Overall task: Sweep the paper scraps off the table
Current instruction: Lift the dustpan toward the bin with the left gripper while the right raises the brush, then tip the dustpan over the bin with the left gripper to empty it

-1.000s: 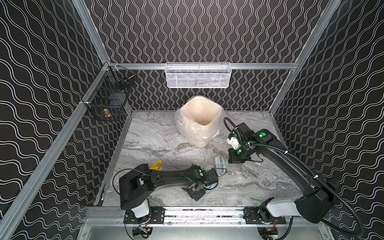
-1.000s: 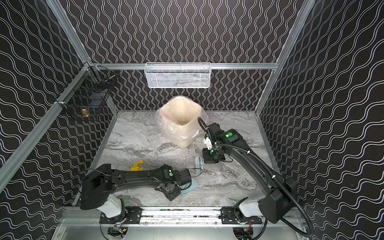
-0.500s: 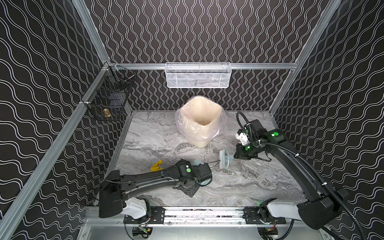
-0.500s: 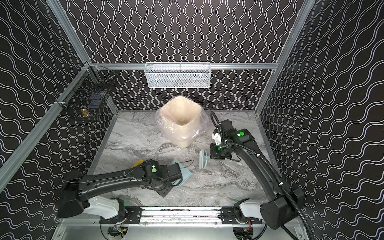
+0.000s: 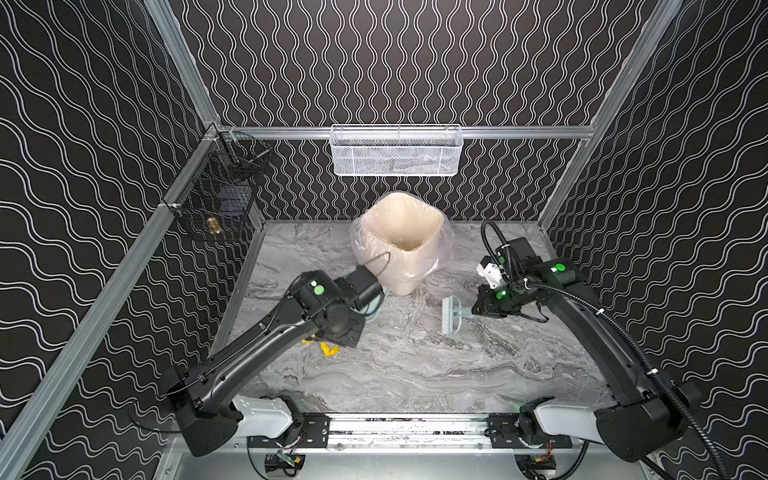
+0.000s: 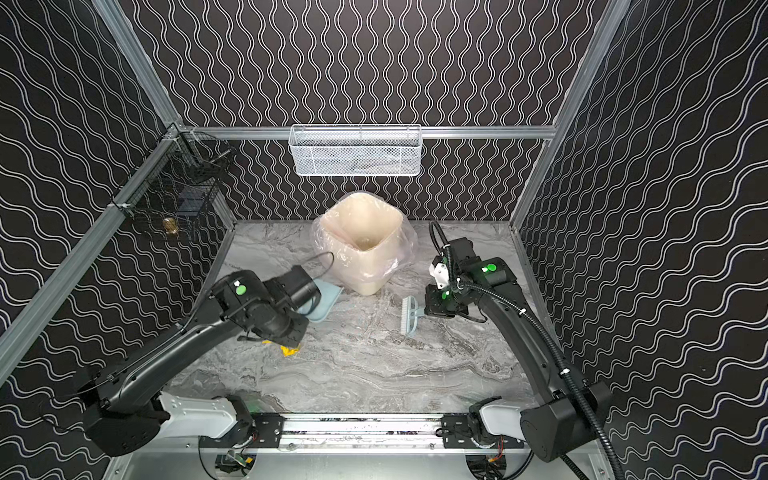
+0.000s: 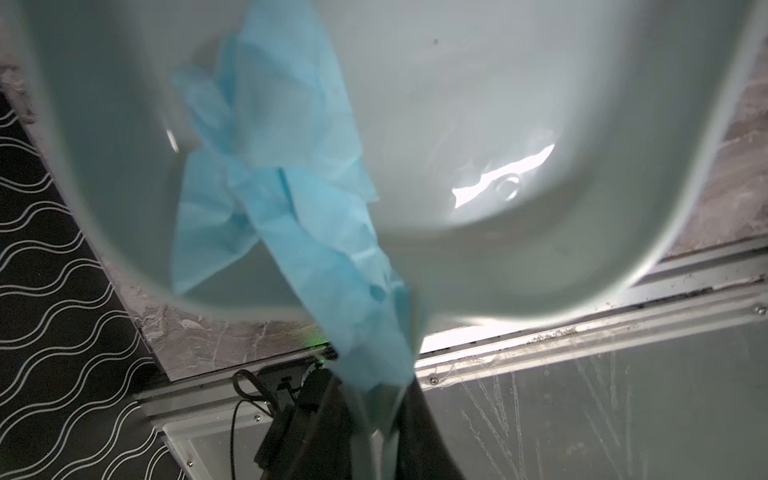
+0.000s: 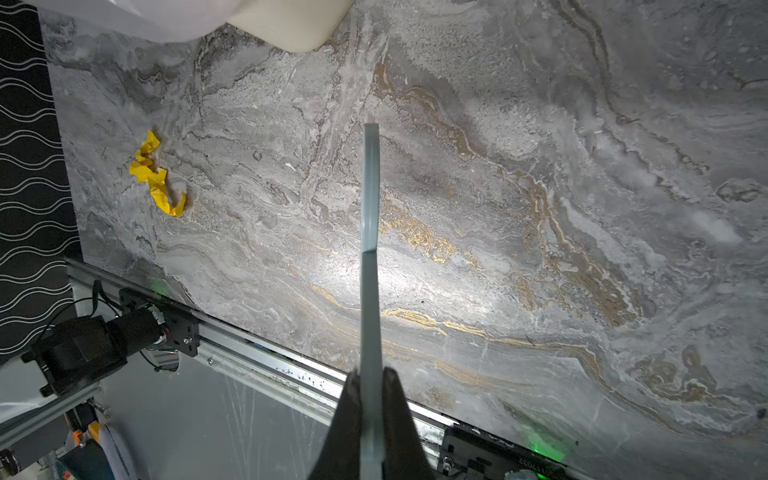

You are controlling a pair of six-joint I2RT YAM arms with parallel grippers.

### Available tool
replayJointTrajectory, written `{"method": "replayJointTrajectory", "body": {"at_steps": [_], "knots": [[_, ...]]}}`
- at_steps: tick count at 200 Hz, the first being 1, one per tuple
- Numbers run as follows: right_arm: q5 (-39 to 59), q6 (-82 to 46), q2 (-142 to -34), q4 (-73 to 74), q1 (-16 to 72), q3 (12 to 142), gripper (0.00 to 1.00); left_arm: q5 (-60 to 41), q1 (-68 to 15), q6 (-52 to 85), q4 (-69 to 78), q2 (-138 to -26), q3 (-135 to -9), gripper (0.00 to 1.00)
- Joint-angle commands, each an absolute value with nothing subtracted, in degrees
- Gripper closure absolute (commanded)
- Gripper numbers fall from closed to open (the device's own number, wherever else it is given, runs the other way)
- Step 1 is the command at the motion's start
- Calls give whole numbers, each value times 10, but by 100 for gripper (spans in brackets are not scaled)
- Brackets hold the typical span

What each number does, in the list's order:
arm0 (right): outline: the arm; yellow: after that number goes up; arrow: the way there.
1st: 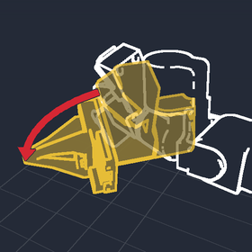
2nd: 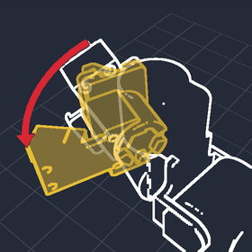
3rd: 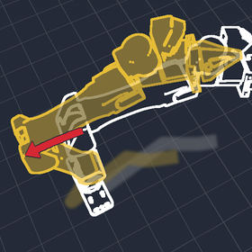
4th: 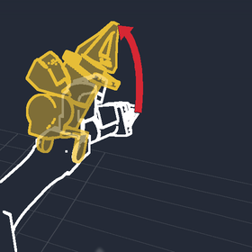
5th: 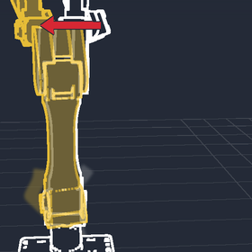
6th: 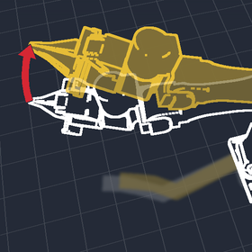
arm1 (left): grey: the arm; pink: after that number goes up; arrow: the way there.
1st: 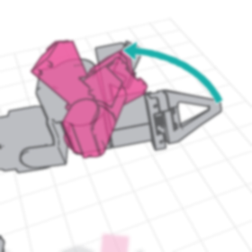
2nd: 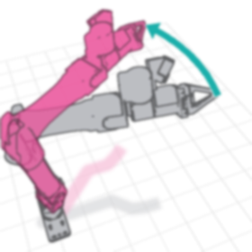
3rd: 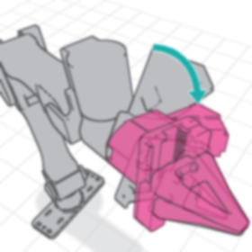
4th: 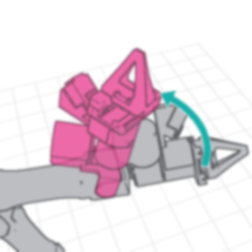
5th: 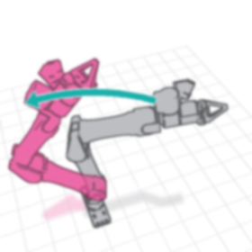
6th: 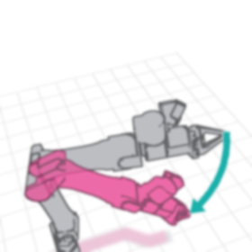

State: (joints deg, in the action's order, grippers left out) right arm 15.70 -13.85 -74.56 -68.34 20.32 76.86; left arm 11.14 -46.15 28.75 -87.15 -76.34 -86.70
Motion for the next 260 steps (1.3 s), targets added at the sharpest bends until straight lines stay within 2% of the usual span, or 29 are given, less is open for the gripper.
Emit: {"method": "replayJointTrajectory", "body": {"at_steps": [1, 69, 151, 185, 260], "knots": [[164, -127, -743, -693, 199, 771, 100, 108, -416, 211, -911, -783, -915, 100], [177, -121, -738, -695, 181, 760, 100, 104, -272, 109, -917, -903, -1118, 100], [178, -116, -725, -700, 162, 726, 100, 150, -244, 42, -959, -1075, -1350, 100], [184, -103, -735, -704, 155, 720, 100, 212, -246, 24, -955, -1119, -1404, 100], [219, -90, -768, -708, 153, 734, 100, 448, -312, -66, -884, -1199, -1478, 100]]}}
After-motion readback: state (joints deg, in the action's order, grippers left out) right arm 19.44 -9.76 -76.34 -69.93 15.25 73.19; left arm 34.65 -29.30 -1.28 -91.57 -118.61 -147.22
